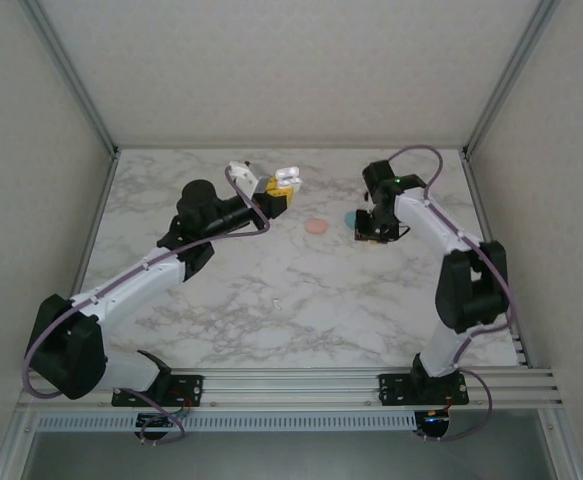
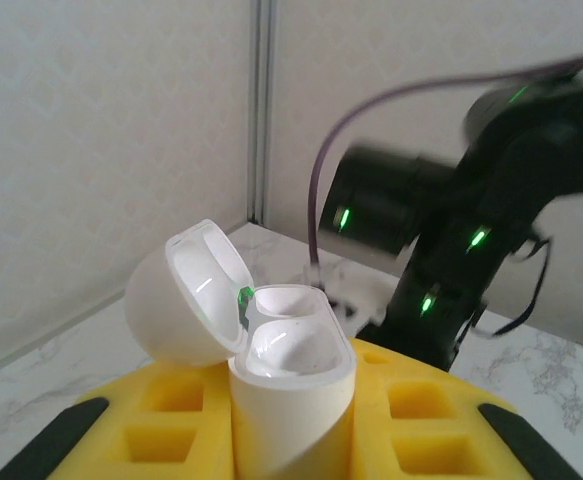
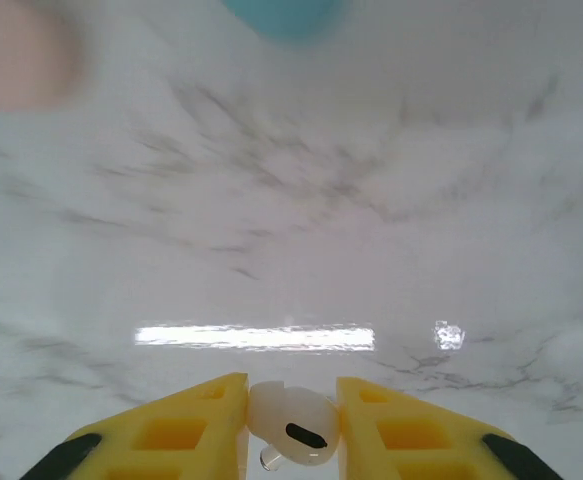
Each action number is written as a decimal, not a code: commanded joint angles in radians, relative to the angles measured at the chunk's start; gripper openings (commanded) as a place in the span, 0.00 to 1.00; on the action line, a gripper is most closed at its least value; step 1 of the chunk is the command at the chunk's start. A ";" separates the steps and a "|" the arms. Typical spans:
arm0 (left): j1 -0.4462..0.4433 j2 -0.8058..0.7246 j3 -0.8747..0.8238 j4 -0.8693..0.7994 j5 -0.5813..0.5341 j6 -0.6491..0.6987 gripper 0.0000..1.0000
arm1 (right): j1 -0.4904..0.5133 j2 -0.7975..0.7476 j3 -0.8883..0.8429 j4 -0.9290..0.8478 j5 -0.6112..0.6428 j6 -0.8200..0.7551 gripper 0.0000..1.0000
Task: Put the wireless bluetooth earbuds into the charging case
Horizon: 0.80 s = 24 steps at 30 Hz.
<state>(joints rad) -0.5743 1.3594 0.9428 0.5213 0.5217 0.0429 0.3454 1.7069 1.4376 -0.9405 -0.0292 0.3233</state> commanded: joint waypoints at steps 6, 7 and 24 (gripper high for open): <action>-0.010 0.048 0.065 0.051 0.032 -0.042 0.00 | 0.157 -0.182 0.221 0.071 0.178 -0.190 0.27; -0.010 0.052 0.069 0.050 0.036 -0.044 0.00 | 0.173 -0.191 0.233 0.088 0.193 -0.206 0.27; -0.021 0.054 0.077 0.046 0.057 -0.046 0.00 | 0.331 -0.209 0.334 0.318 0.151 -0.280 0.27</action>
<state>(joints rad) -0.5873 1.4216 0.9894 0.5415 0.5560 0.0032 0.6655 1.4899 1.7355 -0.6762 0.1375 0.0544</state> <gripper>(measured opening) 0.220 0.273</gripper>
